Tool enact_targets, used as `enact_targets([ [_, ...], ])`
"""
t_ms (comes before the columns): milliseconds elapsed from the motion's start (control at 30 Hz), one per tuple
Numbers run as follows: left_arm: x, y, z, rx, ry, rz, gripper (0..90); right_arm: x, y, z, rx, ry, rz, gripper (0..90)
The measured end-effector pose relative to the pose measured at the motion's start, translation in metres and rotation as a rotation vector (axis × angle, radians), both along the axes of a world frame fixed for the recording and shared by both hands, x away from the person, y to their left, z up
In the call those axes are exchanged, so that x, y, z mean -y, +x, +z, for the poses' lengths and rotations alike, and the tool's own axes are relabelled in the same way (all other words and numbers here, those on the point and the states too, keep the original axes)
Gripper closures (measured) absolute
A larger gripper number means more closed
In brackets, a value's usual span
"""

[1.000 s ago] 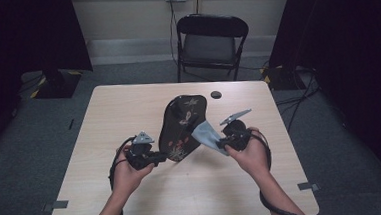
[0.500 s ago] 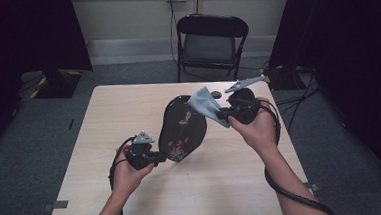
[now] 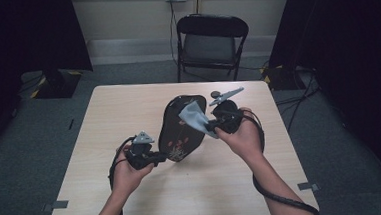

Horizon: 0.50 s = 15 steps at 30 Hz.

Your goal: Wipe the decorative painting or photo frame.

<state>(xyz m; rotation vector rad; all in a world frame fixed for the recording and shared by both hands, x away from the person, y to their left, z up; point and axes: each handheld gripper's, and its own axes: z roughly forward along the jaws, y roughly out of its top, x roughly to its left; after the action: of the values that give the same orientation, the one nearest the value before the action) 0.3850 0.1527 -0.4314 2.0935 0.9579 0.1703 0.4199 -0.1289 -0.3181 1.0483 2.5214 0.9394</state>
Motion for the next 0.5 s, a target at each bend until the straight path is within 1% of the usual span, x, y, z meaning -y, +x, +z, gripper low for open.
enact_targets([
  [67,0.000,0.000,0.000,-0.001,0.000,0.000,78.6,-0.001,0.000,-0.003,-0.004,-0.002,0.001,82.9],
  [100,0.000,0.000,0.000,-0.003,0.002,0.000,78.6,-0.001,-0.001,-0.012,-0.016,-0.003,0.002,82.9],
  [133,0.000,0.000,0.000,-0.003,0.002,0.000,78.6,-0.002,-0.001,-0.017,-0.024,-0.002,0.003,82.9],
  [167,0.000,0.000,0.000,-0.002,-0.001,0.004,78.6,-0.002,-0.001,-0.017,-0.024,-0.002,0.003,82.9],
  [300,0.000,0.000,0.000,-0.003,-0.001,0.003,78.6,-0.003,-0.003,-0.038,-0.056,-0.007,0.005,82.8],
  [333,0.000,0.000,0.000,-0.002,-0.003,0.003,78.6,-0.004,-0.004,-0.050,-0.074,-0.008,0.004,82.8],
  [400,-0.001,0.001,0.000,-0.002,0.001,0.002,78.6,-0.005,-0.004,-0.059,-0.091,-0.012,0.004,82.9],
  [433,-0.001,0.001,0.000,-0.002,0.001,0.002,78.6,-0.005,-0.004,-0.059,-0.091,-0.012,0.004,82.9],
  [467,-0.001,0.001,0.000,-0.002,0.001,0.002,78.6,-0.005,-0.005,-0.064,-0.097,-0.022,0.005,82.9],
  [500,-0.001,0.001,0.000,-0.003,0.002,0.001,78.6,-0.006,-0.005,-0.074,-0.116,-0.029,0.001,82.9],
])
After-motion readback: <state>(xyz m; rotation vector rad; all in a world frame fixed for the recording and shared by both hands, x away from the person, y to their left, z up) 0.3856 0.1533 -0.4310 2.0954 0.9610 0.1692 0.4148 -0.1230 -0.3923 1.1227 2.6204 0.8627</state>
